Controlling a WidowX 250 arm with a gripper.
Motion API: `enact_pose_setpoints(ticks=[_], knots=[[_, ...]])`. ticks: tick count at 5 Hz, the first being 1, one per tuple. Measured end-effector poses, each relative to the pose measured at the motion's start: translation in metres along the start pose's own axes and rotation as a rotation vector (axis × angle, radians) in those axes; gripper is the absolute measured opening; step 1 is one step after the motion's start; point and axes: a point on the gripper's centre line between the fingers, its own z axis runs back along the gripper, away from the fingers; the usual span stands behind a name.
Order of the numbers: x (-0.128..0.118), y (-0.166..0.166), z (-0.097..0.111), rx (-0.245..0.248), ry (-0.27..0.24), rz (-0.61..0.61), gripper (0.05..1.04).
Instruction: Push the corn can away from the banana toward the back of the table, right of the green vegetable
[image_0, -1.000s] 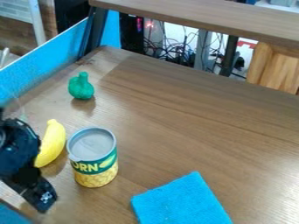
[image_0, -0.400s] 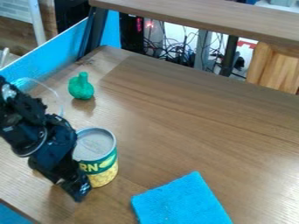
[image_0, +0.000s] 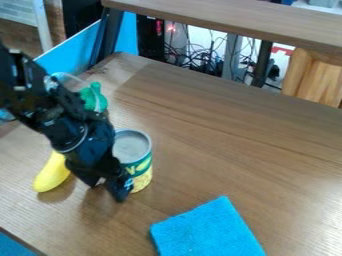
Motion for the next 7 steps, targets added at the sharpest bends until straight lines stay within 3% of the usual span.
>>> enact_pose_setpoints(ticks=[4,5,7], knots=[[0.079,-0.020,-0.034,-0.054,-0.010,0.029,1.001],[0.100,-0.025,-0.045,-0.037,-0.006,0.016,1.001],[0.128,-0.037,-0.056,-0.057,0.009,0.004,1.001]])
